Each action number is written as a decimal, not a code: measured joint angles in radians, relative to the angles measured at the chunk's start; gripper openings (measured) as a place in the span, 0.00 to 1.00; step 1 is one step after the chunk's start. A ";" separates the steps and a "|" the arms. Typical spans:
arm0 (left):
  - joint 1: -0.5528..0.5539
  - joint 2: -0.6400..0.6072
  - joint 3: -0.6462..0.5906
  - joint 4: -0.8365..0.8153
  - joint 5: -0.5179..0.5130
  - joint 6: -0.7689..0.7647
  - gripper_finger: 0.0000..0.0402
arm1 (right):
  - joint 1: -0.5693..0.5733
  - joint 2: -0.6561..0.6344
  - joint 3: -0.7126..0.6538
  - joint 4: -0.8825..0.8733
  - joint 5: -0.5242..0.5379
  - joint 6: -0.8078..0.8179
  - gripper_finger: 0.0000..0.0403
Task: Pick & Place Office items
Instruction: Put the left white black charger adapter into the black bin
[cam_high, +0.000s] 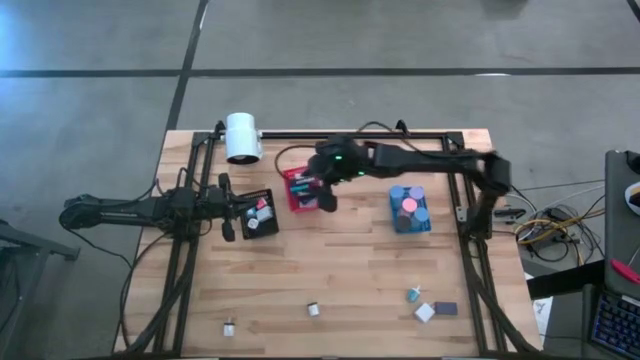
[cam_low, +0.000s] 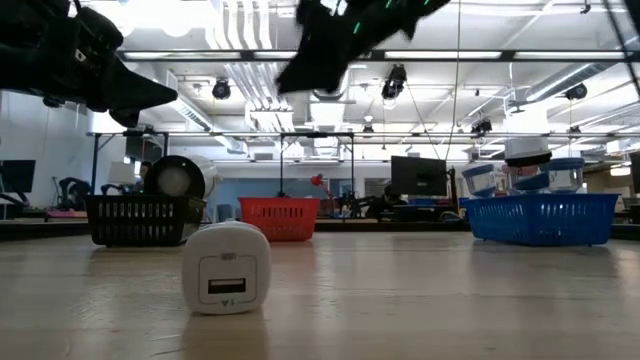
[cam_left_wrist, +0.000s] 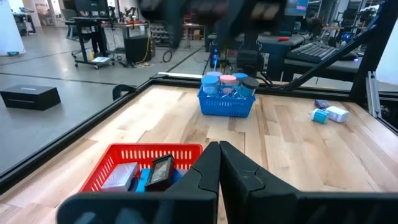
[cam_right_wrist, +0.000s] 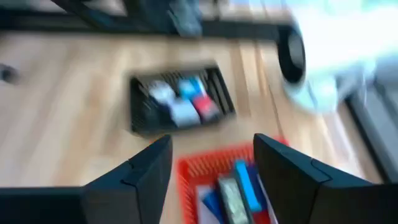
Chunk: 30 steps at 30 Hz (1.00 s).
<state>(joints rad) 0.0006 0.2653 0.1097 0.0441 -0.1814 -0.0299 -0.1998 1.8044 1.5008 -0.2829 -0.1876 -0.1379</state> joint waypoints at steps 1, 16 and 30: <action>0.000 0.000 0.000 0.000 0.000 0.000 0.02 | 0.005 -0.041 -0.019 0.008 0.000 -0.007 0.50; 0.000 0.000 0.000 -0.004 0.000 -0.007 0.02 | 0.031 -0.816 -0.739 0.460 -0.011 0.108 0.14; 0.000 0.000 0.000 0.008 0.004 -0.007 0.02 | 0.029 -1.299 -1.217 0.649 -0.020 0.214 0.02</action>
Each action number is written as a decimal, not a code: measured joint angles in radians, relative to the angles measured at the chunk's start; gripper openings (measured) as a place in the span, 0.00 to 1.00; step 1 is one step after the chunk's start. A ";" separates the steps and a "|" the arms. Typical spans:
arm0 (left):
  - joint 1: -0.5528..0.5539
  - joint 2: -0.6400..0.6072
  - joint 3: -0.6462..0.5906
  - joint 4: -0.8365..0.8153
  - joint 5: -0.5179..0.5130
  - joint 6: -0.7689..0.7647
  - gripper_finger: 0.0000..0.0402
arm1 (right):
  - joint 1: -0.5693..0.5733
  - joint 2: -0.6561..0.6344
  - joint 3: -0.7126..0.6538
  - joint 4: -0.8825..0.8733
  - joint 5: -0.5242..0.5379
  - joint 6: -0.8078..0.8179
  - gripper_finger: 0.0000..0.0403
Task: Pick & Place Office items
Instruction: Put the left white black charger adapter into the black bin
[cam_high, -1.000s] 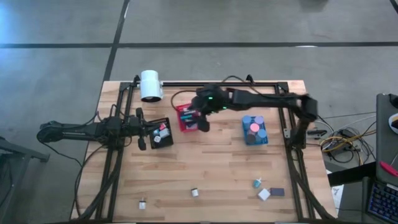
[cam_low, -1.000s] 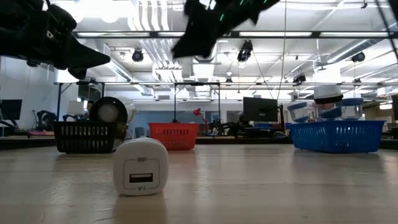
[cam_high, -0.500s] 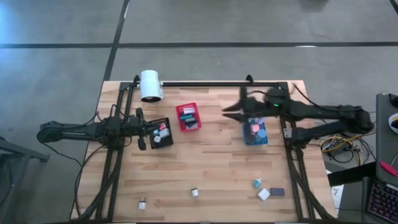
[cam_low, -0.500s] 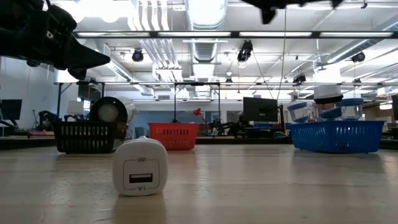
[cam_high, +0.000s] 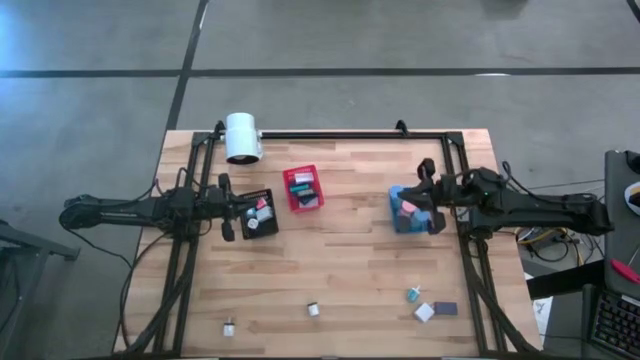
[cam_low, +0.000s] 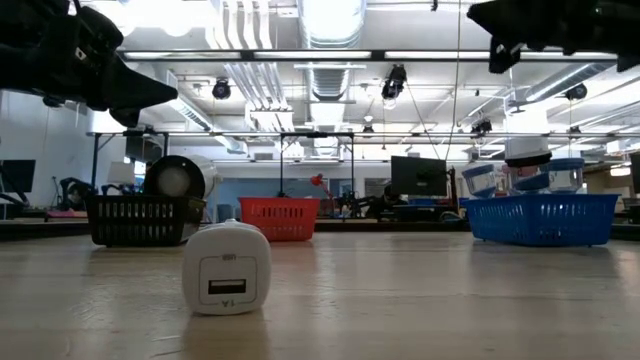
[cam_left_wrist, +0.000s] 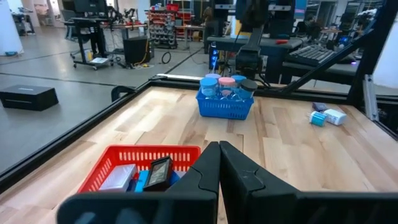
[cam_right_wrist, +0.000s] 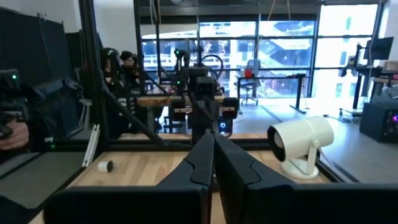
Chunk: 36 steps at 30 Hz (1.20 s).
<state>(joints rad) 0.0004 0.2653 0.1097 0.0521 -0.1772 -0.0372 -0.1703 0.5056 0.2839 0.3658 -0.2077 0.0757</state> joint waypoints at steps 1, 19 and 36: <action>0.000 0.000 0.000 0.000 0.008 0.000 0.02 | 0.000 -0.010 -0.016 0.017 0.002 0.000 0.02; -0.062 0.031 0.054 -0.062 0.196 -0.266 0.01 | 0.000 -0.010 -0.266 0.316 0.002 -0.034 0.02; -0.309 0.662 0.342 -0.111 0.120 -0.368 0.03 | 0.000 -0.006 -0.273 0.320 0.002 -0.021 0.02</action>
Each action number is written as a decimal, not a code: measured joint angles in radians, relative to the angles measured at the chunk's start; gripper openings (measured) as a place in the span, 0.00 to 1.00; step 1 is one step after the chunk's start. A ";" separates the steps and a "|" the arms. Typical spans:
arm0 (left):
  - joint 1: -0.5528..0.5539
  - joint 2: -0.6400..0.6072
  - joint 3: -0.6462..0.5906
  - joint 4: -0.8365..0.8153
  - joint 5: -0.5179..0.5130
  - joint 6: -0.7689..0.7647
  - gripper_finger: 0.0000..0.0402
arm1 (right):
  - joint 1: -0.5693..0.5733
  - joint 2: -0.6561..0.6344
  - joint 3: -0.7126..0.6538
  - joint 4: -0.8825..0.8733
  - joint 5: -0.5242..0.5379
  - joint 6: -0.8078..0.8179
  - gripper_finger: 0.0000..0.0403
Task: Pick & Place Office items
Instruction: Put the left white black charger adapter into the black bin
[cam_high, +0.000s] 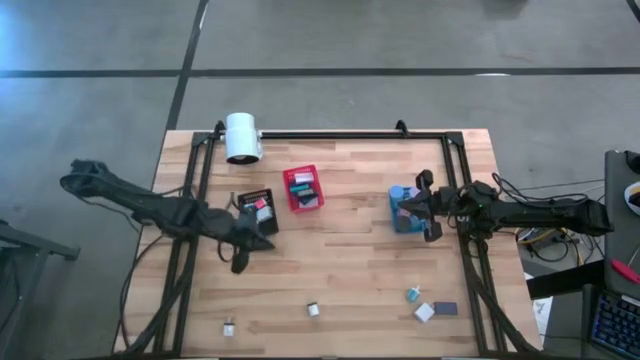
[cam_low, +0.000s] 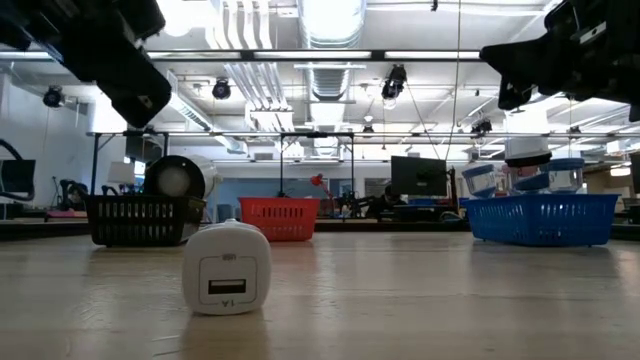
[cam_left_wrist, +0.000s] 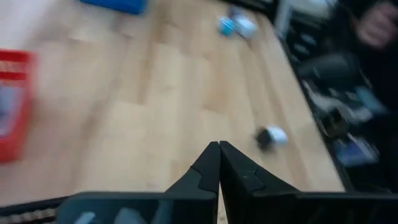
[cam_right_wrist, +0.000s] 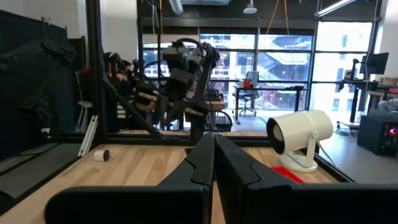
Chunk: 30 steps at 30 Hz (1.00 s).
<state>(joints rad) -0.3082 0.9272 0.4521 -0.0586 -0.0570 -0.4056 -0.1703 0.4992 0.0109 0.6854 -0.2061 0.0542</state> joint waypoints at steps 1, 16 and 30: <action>-0.017 0.028 0.023 -0.010 0.019 0.008 0.03 | 0.000 0.000 0.000 0.000 0.000 0.003 0.02; -0.530 0.252 0.414 -0.702 -0.124 -0.659 0.12 | 0.000 0.000 0.000 0.000 -0.001 -0.011 0.02; -0.692 0.543 0.582 -0.705 -0.128 -0.810 0.60 | 0.000 -0.002 0.000 0.006 -0.002 -0.060 0.02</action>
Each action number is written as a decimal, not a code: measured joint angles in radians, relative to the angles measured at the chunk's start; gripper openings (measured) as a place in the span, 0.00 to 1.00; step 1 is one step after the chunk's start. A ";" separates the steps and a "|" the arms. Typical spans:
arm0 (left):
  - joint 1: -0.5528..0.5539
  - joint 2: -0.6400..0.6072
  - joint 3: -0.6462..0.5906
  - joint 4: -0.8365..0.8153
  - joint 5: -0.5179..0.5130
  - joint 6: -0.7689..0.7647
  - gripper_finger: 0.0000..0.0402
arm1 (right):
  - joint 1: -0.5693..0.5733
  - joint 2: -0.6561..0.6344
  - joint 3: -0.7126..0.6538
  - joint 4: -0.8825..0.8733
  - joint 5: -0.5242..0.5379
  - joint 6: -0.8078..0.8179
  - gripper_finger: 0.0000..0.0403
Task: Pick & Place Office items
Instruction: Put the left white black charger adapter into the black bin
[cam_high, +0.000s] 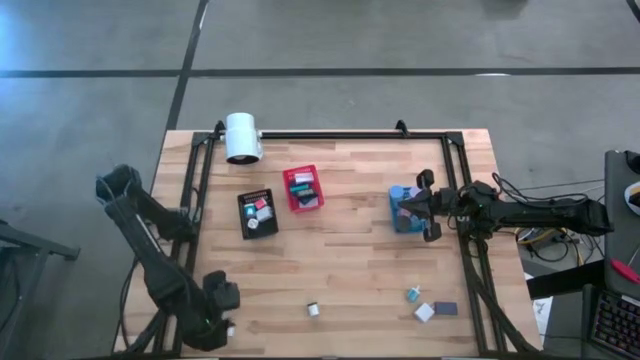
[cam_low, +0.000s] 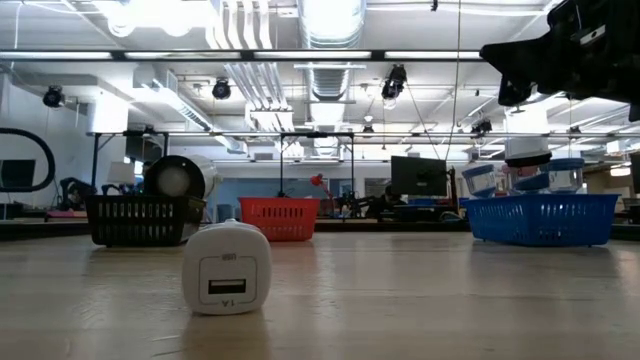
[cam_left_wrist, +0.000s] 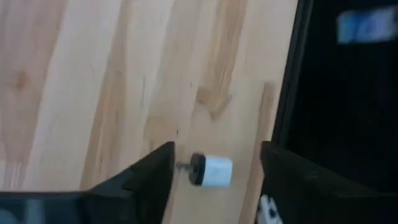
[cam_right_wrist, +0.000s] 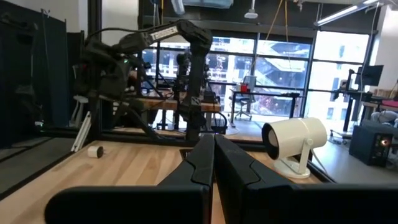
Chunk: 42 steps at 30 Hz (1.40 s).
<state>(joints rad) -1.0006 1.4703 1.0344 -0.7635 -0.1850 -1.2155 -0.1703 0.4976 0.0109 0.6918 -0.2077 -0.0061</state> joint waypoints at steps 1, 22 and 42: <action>-0.001 0.023 0.014 -0.012 0.014 0.008 0.64 | 0.000 0.000 0.000 0.000 0.000 -0.002 0.02; -0.004 0.276 0.092 -0.020 0.216 0.038 0.81 | 0.000 0.002 0.017 -0.001 -0.001 -0.001 0.02; -0.002 0.327 0.087 -0.026 0.231 0.139 0.80 | 0.000 0.001 0.017 -0.008 0.027 0.004 0.02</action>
<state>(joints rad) -1.0023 1.7973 1.1217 -0.7895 0.0458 -1.0766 -0.1707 0.4988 0.0280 0.6842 -0.1810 -0.0021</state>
